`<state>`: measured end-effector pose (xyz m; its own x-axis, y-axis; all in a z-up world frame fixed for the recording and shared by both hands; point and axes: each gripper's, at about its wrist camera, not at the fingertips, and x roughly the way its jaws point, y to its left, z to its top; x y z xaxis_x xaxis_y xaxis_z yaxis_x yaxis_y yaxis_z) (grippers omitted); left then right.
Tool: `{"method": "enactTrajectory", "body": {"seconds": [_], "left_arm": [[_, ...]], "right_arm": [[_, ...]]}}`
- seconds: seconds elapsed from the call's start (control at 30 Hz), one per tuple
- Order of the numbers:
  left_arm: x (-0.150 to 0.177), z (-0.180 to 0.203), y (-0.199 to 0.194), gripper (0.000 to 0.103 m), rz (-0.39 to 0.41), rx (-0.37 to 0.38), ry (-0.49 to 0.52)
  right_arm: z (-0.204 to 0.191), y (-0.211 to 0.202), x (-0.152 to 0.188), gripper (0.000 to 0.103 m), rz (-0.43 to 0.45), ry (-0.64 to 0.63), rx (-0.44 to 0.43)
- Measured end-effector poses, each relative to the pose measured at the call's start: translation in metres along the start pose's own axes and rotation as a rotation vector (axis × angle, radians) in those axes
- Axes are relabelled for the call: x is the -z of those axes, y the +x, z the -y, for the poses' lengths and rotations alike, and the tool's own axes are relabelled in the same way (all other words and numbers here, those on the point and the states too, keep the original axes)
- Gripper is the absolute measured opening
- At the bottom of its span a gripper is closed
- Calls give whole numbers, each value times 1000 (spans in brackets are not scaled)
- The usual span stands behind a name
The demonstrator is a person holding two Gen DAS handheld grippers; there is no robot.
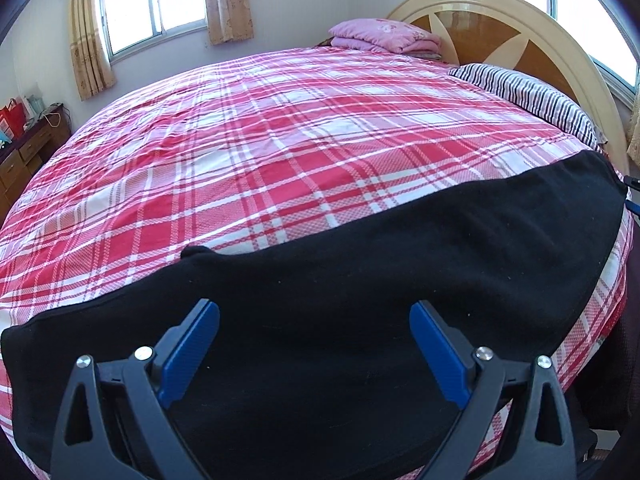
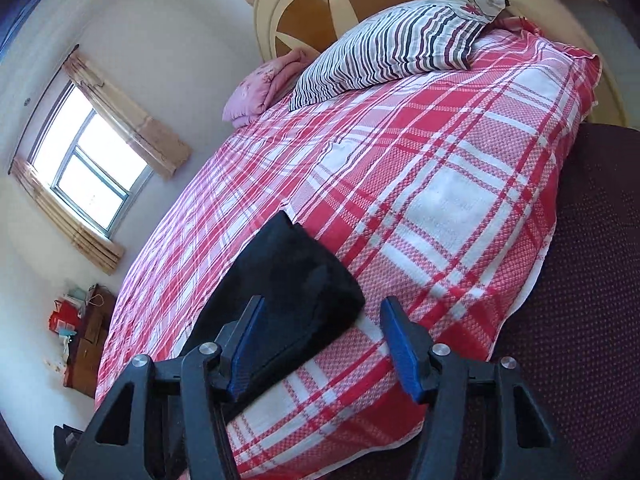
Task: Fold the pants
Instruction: 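Grasp the pants edge with the right gripper and lift it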
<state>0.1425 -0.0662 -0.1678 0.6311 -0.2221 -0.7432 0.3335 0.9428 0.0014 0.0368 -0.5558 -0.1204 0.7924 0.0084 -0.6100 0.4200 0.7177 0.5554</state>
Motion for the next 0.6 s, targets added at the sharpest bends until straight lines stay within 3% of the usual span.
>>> {"method": "enactTrajectory", "body": {"seconds": [0.07, 0.47, 0.6], "left_arm": [[1, 0, 3, 99, -7, -3, 0], [6, -9, 9, 99, -21, 2, -36], [7, -11, 11, 99, -27, 9, -51]], "right_arm": [[1, 4, 0, 41, -6, -8, -21], [24, 9, -4, 40, 49, 94, -85], [26, 12, -5, 40, 30, 95, -124]]}}
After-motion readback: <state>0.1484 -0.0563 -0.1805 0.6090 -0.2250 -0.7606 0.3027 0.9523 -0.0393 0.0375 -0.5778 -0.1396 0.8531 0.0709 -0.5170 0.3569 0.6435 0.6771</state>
